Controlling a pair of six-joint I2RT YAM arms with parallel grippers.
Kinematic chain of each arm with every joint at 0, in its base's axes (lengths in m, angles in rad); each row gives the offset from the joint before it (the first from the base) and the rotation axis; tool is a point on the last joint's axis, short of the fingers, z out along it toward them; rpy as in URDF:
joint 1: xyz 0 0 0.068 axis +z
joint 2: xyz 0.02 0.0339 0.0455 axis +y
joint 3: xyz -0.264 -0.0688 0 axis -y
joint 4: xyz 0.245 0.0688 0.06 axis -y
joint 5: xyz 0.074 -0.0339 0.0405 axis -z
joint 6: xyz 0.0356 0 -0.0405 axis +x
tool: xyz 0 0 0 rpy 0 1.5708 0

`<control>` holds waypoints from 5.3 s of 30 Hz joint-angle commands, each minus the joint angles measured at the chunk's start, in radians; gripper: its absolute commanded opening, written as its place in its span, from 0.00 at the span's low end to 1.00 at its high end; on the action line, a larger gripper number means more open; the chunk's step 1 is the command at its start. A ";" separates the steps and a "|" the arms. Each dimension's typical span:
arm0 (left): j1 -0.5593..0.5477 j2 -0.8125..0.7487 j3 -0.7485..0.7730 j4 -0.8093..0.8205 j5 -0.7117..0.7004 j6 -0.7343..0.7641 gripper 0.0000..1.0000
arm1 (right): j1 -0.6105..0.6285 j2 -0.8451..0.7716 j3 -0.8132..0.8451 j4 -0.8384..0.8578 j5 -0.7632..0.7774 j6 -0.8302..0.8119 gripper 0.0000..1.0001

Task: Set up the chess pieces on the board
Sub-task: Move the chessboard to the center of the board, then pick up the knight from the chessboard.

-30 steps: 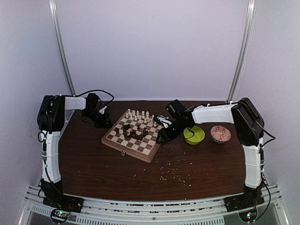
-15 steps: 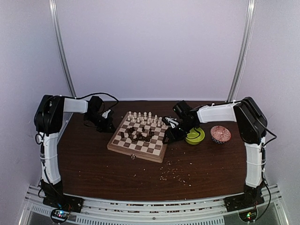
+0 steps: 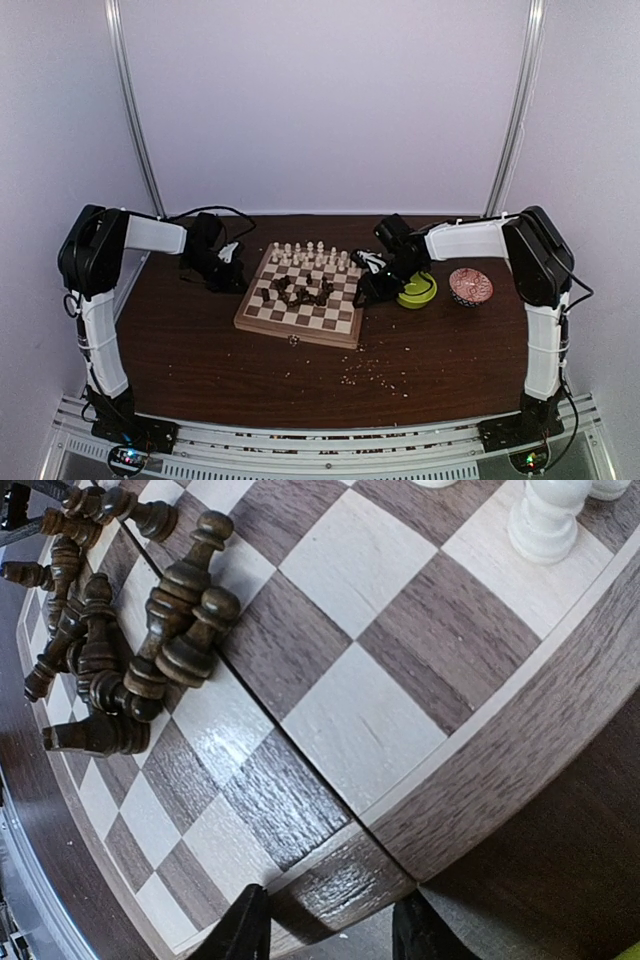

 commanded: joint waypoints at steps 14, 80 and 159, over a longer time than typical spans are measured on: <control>-0.241 -0.172 -0.309 0.173 0.020 -0.176 0.00 | 0.057 -0.035 -0.091 -0.058 -0.069 -0.141 0.38; -0.506 -0.165 0.208 -0.095 -0.336 0.222 0.32 | -0.273 -0.871 -0.459 -0.072 -0.128 -0.574 0.55; -0.635 -0.329 -0.043 -0.275 -0.407 0.157 0.01 | -0.111 -0.763 -0.485 -0.100 0.058 -0.716 0.53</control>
